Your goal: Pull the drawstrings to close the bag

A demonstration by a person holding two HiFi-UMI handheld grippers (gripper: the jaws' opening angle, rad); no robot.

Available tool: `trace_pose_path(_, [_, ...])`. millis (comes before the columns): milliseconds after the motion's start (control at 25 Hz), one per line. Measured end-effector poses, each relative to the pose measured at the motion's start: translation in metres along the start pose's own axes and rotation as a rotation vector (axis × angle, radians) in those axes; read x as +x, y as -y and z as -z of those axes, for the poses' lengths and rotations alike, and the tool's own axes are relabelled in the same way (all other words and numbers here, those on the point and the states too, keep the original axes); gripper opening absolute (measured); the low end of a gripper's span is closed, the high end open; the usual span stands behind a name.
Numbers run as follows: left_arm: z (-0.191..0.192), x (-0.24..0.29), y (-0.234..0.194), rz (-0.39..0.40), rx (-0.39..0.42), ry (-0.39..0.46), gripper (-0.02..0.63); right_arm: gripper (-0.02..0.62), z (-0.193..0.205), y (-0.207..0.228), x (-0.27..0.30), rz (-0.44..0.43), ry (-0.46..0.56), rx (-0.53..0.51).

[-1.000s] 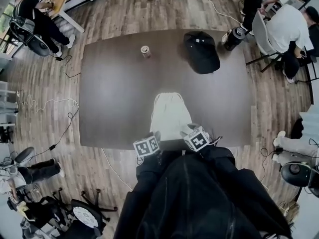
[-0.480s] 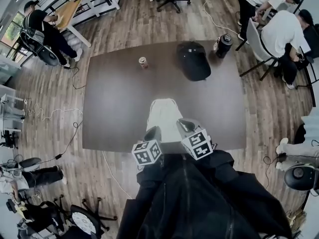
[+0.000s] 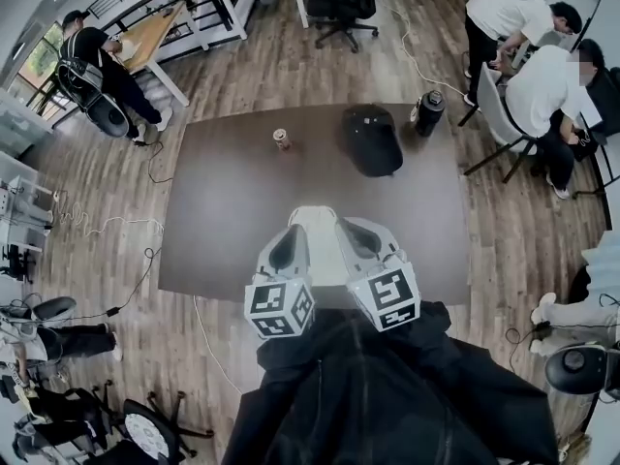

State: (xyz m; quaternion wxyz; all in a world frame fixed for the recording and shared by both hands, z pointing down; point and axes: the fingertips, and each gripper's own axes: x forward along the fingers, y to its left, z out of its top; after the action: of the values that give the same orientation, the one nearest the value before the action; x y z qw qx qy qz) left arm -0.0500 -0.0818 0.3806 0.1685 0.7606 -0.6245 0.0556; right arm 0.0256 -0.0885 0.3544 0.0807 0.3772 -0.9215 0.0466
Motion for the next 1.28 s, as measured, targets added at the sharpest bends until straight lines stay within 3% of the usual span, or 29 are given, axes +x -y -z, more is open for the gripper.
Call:
trace_pose_path(200, [-0.033,-0.011,0.025,0.004,0.06,0.079,0.038,0.023,-0.027,0.003,-0.016,0.002,0.073,-0.012])
trace_pose_path(480, [-0.059,-0.024,0.034,0.021,0.058,0.133,0.038,0.023,-0.05,-0.004,-0.023,0.001,0.138,-0.01])
trace_pose_path(1280, [-0.055,-0.028,0.044,0.024,0.078,0.126,0.038,0.021,-0.053,-0.001,-0.031,0.019,0.151,-0.012])
